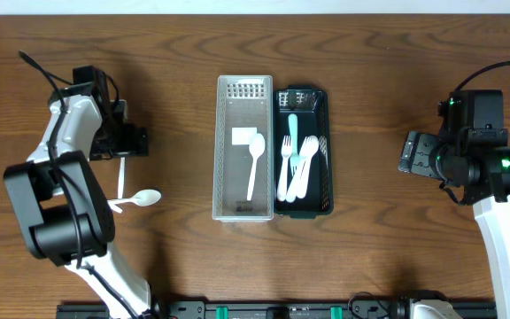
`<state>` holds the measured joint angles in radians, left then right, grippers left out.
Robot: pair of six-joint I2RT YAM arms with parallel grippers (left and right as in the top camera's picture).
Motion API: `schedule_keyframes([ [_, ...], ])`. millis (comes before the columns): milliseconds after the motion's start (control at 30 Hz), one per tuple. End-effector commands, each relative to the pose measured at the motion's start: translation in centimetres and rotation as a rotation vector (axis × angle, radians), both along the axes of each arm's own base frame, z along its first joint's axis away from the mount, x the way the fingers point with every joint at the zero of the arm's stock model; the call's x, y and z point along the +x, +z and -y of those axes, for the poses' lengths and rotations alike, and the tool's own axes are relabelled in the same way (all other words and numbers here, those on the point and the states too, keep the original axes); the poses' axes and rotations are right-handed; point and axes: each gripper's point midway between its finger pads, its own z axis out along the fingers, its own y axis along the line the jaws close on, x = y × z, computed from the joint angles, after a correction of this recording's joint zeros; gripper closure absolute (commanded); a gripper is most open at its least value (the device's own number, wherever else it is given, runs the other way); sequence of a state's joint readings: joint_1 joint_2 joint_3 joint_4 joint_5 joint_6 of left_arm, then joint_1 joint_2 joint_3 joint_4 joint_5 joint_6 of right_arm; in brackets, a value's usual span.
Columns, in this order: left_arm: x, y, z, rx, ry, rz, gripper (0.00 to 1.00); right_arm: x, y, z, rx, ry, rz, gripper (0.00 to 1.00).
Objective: Pack container
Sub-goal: 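Move left gripper back to the left spoons and grasp a white spoon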
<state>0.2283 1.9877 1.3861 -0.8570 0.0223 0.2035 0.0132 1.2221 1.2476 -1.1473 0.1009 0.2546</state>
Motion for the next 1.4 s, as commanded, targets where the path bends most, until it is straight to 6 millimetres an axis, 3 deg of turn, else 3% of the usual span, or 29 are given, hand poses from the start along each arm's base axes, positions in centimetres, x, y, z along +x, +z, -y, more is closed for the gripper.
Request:
schedule_keyframes([
  [0, -0.4, -1.3, 0.7, -0.051, -0.059, -0.029, 0.01, 0.0, -0.2, 0.3, -0.004, 0.004, -0.007, 0.17],
  [467, -0.3, -2.9, 1.5, -0.103, -0.095, -0.039, 0.01, -0.1, -0.2, 0.3, -0.007, 0.01, -0.008, 0.17],
  [833, -1.4, -4.5, 1.8, -0.115, -0.092, -0.084, 0.02, -0.1, -0.2, 0.3, -0.007, 0.01, -0.008, 0.16],
  [900, -1.4, -4.5, 1.8, -0.116, -0.092, -0.085, 0.07, -0.1, -0.2, 0.3, -0.007, 0.01, -0.008, 0.17],
  [1233, -1.6, -4.5, 1.8, -0.118, -0.092, -0.093, 0.55, -0.1, -0.2, 0.3, -0.007, 0.01, -0.008, 0.16],
  [1367, -1.6, -4.5, 1.8, -0.118, -0.092, -0.093, 0.57, -0.1, -0.2, 0.3, -0.007, 0.01, -0.008, 0.16],
])
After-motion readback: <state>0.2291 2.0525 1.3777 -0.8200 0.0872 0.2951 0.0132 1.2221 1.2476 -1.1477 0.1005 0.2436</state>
